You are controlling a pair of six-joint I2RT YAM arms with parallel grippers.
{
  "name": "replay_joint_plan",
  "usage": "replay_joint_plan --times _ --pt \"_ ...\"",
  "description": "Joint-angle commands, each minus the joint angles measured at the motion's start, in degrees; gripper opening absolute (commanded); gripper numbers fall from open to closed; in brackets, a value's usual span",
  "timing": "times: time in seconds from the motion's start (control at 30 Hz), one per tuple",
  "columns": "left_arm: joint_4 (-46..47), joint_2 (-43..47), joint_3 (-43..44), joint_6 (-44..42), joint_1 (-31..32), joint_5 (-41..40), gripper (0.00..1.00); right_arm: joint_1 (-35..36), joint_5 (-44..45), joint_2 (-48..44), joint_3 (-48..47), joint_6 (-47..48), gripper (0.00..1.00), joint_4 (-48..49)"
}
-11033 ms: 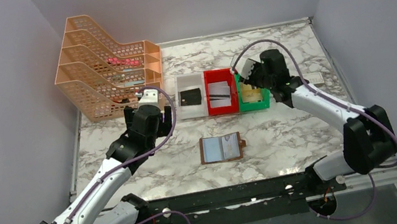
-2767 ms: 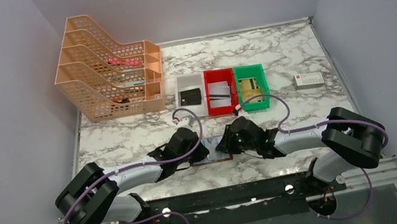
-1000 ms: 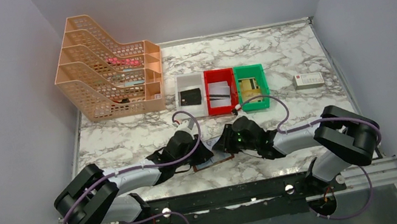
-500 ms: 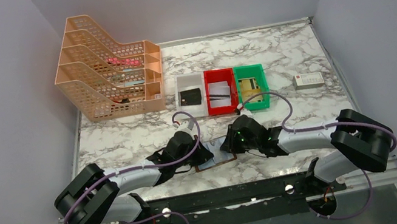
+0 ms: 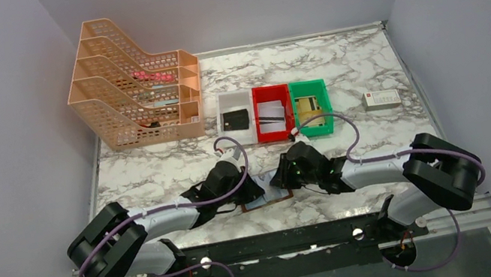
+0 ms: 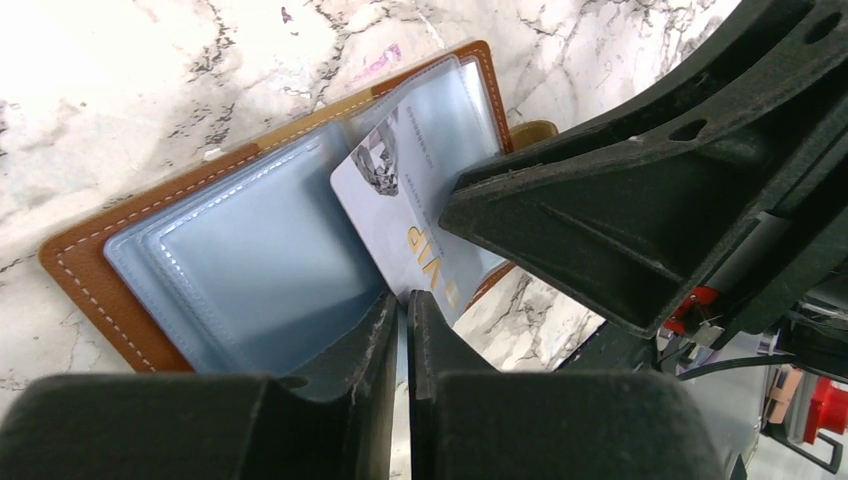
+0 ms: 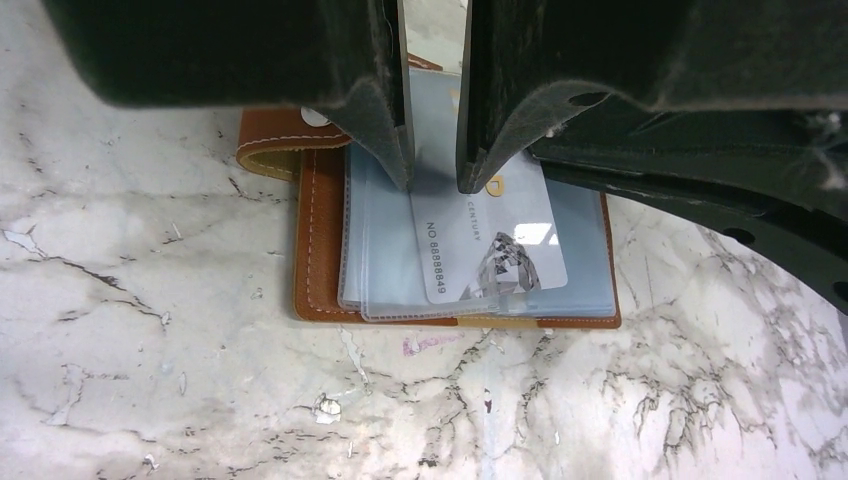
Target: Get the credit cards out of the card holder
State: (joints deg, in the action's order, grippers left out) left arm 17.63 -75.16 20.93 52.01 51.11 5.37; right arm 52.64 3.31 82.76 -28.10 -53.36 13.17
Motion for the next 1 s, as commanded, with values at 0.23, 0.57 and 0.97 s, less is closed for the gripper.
replay_joint_plan --times 0.23,0.57,0.97 --pt "4.08 -0.85 2.98 -0.12 -0.09 2.36 0.23 0.18 -2.26 2.21 3.64 -2.21 0.27 -0.27" --pt "6.03 -2.86 2.41 1.08 -0.13 2.72 0.23 0.18 -2.78 2.3 3.84 -2.11 0.27 0.61" --pt "12.14 -5.44 1.69 4.08 -0.08 2.25 0.19 0.18 -3.57 3.64 3.75 -2.35 0.27 1.86"
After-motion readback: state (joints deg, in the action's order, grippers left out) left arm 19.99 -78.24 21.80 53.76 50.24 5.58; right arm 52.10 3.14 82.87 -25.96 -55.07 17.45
